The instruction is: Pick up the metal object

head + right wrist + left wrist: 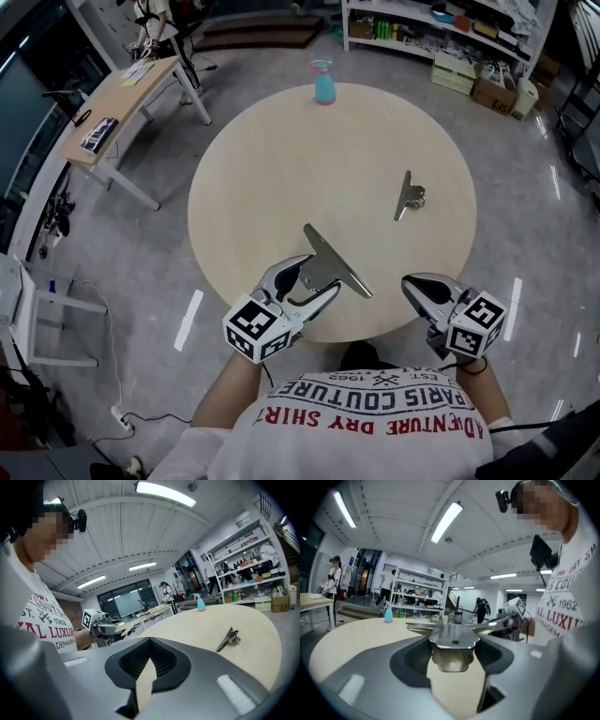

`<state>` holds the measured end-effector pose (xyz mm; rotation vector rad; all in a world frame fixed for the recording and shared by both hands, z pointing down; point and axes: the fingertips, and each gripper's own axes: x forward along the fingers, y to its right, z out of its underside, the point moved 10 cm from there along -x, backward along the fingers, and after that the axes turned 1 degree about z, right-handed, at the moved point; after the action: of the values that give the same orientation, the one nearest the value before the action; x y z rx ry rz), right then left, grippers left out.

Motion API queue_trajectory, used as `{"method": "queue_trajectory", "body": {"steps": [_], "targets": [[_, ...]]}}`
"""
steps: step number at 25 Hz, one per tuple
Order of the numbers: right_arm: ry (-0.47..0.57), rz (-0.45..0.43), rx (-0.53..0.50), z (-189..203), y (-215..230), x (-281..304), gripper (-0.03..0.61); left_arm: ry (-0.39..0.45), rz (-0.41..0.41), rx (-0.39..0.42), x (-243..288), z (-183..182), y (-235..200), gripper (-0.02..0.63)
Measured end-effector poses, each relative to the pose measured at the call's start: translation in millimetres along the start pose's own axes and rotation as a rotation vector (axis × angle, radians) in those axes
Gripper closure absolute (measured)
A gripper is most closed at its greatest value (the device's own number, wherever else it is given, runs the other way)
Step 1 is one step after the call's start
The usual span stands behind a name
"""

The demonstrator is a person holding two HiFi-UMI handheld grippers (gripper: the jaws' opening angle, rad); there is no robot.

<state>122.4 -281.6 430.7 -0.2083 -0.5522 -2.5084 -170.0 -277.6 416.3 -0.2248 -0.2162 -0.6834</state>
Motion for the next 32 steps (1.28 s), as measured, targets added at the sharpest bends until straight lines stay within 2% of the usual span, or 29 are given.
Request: {"method": "queue_trajectory", "body": {"steps": [2, 6, 10, 17, 32], "targets": [[0.022, -0.012, -0.018, -6, -7, 2, 0.577, 0.035, 0.013, 0.022, -16, -16, 9, 0.333], [0.035, -0.033, -0.063, -18, -20, 3, 0.577, 0.044, 0.034, 0.054, -32, -28, 20, 0.333], [0.042, -0.049, -0.100, -26, -29, 3, 0.577, 0.031, 0.019, 0.067, -35, -27, 22, 0.333], [0.026, -0.065, -0.179, -28, -43, 8, 0.577, 0.014, 0.041, 0.053, -37, -19, 24, 0.333], [0.022, -0.073, -0.182, -28, -44, 6, 0.577, -0.003, 0.052, 0.022, -35, -13, 27, 0.333]]}}
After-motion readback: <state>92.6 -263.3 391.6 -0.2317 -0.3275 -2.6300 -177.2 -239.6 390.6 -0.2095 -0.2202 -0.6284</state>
